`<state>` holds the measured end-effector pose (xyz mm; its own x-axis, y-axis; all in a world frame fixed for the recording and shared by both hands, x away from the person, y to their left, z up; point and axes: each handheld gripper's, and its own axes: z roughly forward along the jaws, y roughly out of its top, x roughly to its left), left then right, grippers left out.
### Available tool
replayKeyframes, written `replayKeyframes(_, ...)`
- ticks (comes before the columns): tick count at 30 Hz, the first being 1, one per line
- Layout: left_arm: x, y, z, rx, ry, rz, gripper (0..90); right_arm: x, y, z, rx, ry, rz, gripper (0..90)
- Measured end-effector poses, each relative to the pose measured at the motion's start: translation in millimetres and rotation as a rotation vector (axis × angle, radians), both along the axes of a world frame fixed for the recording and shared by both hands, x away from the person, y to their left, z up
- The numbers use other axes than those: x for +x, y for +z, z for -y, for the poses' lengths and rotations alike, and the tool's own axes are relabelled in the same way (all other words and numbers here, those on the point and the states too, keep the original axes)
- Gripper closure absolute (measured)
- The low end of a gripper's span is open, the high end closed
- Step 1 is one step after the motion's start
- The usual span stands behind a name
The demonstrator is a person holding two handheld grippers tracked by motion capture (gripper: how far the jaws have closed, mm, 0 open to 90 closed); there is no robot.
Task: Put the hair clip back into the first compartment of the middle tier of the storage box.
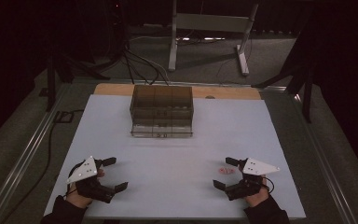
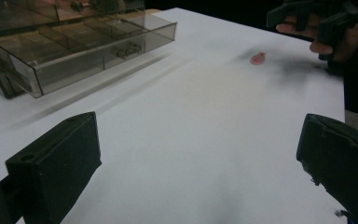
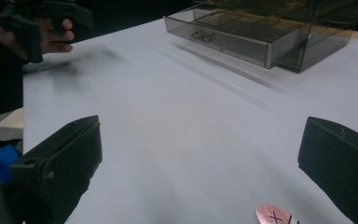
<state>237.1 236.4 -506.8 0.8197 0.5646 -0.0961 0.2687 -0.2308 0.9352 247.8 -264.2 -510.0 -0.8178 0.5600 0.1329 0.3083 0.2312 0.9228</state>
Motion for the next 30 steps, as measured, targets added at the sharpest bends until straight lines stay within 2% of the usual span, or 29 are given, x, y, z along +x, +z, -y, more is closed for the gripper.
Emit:
replayKeyframes(1, -0.2, 2.9, -0.4, -0.012, 0.03, 0.02, 0.5, 0.3, -3.4, 0.3, 0.0, 0.022, -0.029, 0.0)
replayKeyframes(3, 0.1, 4.4, -0.1, -0.014, 0.043, 0.022, 0.5, 0.0, -6.0, 0.6, -0.02, 0.026, -0.048, 0.0)
replayKeyframes(5, 1.5, 4.4, 2.5, 0.006, 0.035, 0.009, 0.5, -0.9, -6.3, 1.2, -0.022, 0.03, -0.05, 0.0)
replayKeyframes(9, 1.8, 3.0, 4.3, 0.003, 0.031, 0.003, 0.6, -2.3, -4.5, 1.2, -0.022, 0.031, -0.05, 0.0)
replayKeyframes(10, 0.7, 3.9, 4.8, 0.005, 0.046, 0.014, 0.6, -2.8, -4.3, 0.7, -0.028, 0.034, -0.047, 0.0)
replayKeyframes(13, 0.0, 5.6, 3.9, 0.003, 0.06, 0.014, 0.5, -3.2, -4.1, -0.7, -0.035, 0.036, -0.055, 0.0)
replayKeyframes(14, 0.3, 6.0, 3.6, 0.004, 0.055, 0.006, 0.5, -3.3, -3.4, -1.8, -0.033, 0.045, -0.056, 0.0)
replayKeyframes(16, 1.4, 5.0, 3.8, 0.02, 0.042, -0.038, 0.5, -3.4, -1.5, -2.8, -0.034, 0.049, -0.054, 0.0)
replayKeyframes(18, 0.5, 1.9, 6.4, 0.041, 0.03, -0.037, 0.5, -3.6, 1.7, -3.2, -0.019, 0.054, -0.05, 0.0)
replayKeyframes(21, -0.1, 2.8, 7.9, 0.023, 0.011, -0.034, 0.5, -5.2, 6.9, -3.8, -0.012, 0.06, -0.04, 0.0)
replayKeyframes(22, 0.0, 2.8, 8.0, 0.02, 0.001, -0.033, 0.5, -5.7, 9.1, -3.8, -0.008, 0.067, -0.05, 0.0)
replayKeyframes(26, 0.7, -0.1, 8.9, 0.017, -0.026, -0.051, 0.5, -6.8, 18.4, -3.3, 0.007, 0.08, -0.039, 0.0)
replayKeyframes(30, 0.8, -1.2, 10.7, 0.02, -0.042, -0.052, 0.5, -6.3, 28.8, -1.5, 0.03, 0.077, -0.018, 0.0)
